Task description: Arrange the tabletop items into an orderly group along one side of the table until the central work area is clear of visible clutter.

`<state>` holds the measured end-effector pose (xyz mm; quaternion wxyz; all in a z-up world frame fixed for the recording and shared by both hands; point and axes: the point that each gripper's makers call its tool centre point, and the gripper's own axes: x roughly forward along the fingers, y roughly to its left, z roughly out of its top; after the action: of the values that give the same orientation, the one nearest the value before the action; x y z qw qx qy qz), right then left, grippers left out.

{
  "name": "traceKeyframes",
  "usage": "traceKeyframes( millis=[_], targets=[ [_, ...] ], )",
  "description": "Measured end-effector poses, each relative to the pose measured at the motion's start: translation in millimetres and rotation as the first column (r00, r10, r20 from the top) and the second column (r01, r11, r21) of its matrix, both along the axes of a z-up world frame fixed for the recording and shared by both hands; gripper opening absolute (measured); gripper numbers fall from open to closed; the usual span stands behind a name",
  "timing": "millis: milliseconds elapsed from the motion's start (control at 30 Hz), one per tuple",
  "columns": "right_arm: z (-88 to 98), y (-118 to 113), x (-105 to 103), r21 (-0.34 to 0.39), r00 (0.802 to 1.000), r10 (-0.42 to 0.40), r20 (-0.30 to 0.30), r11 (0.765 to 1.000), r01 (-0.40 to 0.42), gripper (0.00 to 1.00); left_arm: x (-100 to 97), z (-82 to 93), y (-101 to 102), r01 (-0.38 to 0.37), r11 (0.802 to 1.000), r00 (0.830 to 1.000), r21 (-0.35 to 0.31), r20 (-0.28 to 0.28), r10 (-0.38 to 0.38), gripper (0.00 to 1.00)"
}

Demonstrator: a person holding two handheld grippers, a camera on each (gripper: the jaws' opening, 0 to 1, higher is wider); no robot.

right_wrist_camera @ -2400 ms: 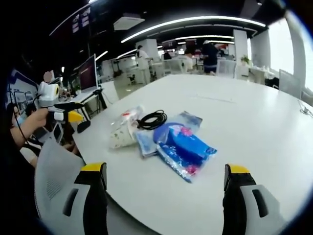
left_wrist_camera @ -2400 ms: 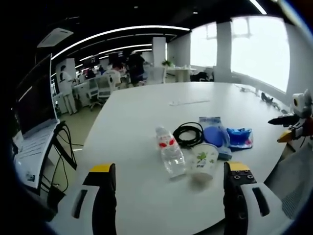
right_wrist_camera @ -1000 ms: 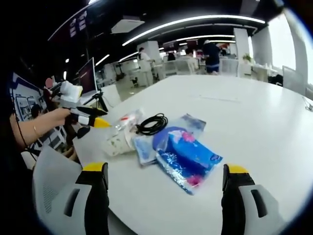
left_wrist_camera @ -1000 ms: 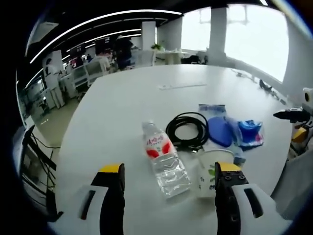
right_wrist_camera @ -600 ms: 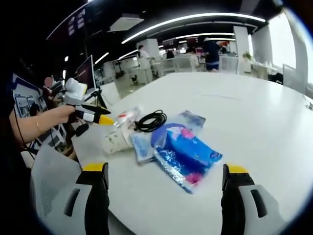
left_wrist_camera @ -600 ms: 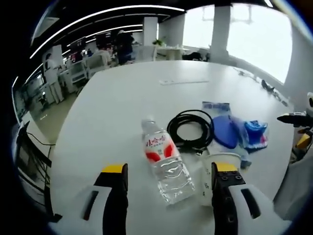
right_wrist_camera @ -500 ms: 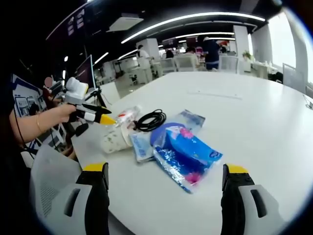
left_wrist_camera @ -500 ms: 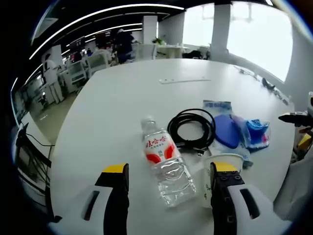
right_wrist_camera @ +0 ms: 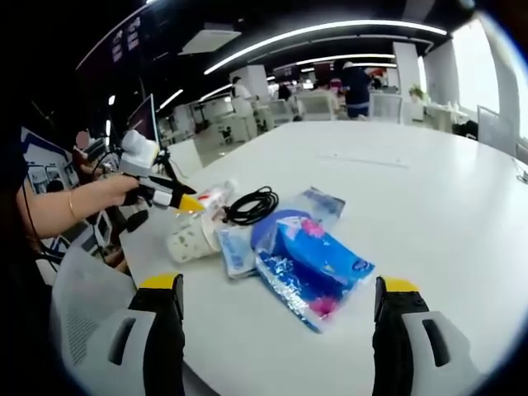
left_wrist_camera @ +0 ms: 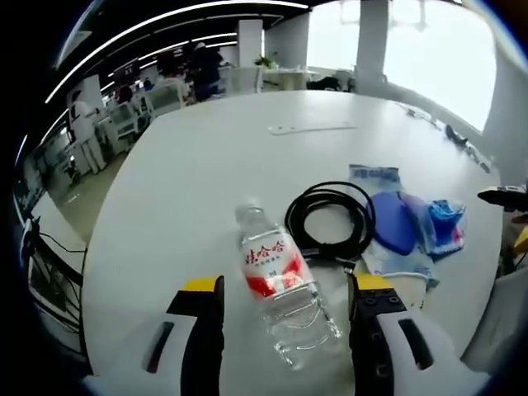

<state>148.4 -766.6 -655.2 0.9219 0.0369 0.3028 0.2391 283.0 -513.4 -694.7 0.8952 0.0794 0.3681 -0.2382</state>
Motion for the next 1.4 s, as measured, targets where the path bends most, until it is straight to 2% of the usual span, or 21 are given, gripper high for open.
traceKeyframes(
  millis=[233,567,700,900,1033,1167,1400],
  targets=[
    [-1.7,0.1,0.6,0.007,1.000,-0.002,-0.004,1.000,0.002,0.94,7.6,-1.1,-1.2,-0.022,0.999,1.000,-0.023,-0.022,0.022,0.54],
    [-3.4,2.7,-0.3,0.013,1.000,0.007,-0.009,1.000,-0.007,0.93,15.0,-5.7,-5.2,-0.042,0.999,0.996,-0.007,-0.082,0.042,0.48],
    [-3.1,1.2,0.6,0.013,1.000,0.002,-0.002,1.000,-0.002,0.92,16.7,-11.6,-2.1,-0.061,0.998,0.991,0.030,-0.119,0.064,0.44],
    [-3.7,-1.4,0.9,0.021,1.000,-0.009,-0.005,1.000,0.009,0.91,22.2,-14.1,-4.5,-0.083,0.996,0.986,0.029,-0.145,0.087,0.42],
    [-3.6,-1.9,0.8,0.022,1.000,-0.012,-0.006,1.000,0.012,0.91,23.4,-15.8,0.7,-0.090,0.992,0.983,0.084,-0.154,0.102,0.39],
    [-4.6,-0.8,-0.2,0.019,1.000,-0.003,-0.006,1.000,0.003,0.91,24.3,-16.3,0.7,-0.124,0.990,0.975,0.062,-0.179,0.133,0.40],
    [-8.8,0.5,-2.8,0.012,1.000,0.005,-0.021,1.000,-0.005,0.90,25.3,-19.3,-0.2,-0.158,0.985,0.956,0.075,-0.238,0.171,0.41]
  ],
)
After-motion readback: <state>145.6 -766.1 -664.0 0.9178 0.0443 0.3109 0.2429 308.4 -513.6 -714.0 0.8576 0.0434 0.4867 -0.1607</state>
